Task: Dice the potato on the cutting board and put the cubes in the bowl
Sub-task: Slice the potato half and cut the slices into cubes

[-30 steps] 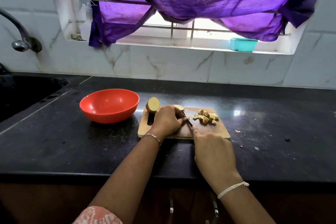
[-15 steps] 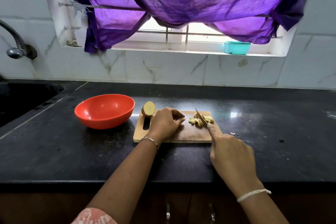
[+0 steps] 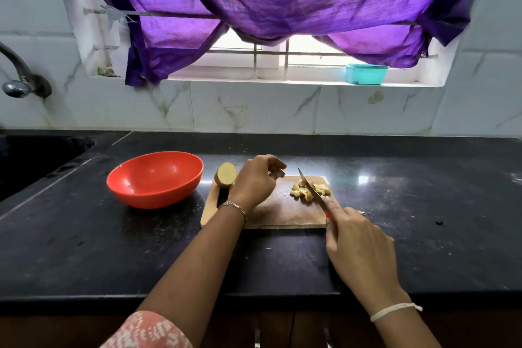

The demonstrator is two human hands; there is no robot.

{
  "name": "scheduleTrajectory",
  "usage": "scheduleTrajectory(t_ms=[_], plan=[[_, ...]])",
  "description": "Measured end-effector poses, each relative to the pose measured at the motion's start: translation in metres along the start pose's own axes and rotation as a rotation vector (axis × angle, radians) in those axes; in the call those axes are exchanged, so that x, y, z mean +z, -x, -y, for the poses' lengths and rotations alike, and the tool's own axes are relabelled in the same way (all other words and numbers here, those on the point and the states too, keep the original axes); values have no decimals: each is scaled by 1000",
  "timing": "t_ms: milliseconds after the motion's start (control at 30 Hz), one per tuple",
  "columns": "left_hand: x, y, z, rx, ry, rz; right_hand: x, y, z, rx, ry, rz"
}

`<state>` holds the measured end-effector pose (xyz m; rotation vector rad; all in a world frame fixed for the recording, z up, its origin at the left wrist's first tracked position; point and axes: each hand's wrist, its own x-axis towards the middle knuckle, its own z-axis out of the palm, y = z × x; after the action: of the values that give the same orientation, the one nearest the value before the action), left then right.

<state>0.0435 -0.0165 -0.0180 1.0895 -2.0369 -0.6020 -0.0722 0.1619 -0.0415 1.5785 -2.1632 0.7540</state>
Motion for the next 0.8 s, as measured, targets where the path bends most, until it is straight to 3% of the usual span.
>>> scheduleTrajectory(t_ms=[133,333,500,800], plan=[[-31,-5,13,-36,-27,-124,-1,-1,5,1,-41,-6],[-62,-4,28,-76,-123,-150,0,-6,29,-35,-97,10],[-71,-1,33,-135,-382,105,6,-6,47,-69,-122,53],[-60,-1,33,-174,-574,319,9,-3,51,-87,-110,72]])
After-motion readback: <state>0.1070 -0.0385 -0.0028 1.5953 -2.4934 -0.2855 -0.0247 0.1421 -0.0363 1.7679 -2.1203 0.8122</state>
